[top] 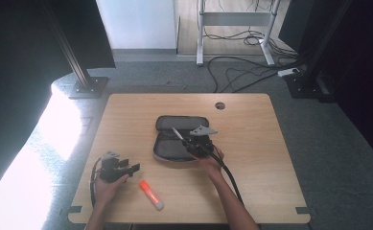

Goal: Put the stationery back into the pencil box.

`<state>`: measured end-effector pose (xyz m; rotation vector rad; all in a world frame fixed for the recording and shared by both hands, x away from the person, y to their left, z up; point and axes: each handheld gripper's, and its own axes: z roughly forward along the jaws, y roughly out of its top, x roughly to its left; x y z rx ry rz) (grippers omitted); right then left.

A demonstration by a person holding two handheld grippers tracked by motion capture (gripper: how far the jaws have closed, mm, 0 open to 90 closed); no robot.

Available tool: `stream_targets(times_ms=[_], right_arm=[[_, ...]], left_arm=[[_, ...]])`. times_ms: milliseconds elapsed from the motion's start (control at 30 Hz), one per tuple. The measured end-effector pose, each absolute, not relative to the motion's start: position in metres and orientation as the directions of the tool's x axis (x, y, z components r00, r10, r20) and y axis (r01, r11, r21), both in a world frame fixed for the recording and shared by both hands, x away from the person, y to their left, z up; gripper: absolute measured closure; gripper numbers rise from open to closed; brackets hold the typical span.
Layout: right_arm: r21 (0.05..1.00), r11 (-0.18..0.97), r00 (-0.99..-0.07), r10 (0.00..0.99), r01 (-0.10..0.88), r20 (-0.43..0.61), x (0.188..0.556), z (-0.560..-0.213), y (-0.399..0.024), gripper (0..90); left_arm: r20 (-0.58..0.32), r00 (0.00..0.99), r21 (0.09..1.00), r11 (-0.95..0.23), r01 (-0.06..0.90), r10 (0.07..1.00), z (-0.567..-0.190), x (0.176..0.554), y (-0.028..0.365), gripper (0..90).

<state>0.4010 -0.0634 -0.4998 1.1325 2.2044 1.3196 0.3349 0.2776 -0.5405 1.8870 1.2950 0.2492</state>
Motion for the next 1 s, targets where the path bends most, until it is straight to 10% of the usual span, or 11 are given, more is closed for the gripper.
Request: stream_targets(times_ms=[1000], right_arm=[[0.813,0.337,-0.628,0.777,0.475,0.045,0.409,-0.522,-0.055,77.9]], left_arm=[[-0.269,0.453,0.707,-0.145,0.692,0.85,-0.542,0.335,0.277,35.3]])
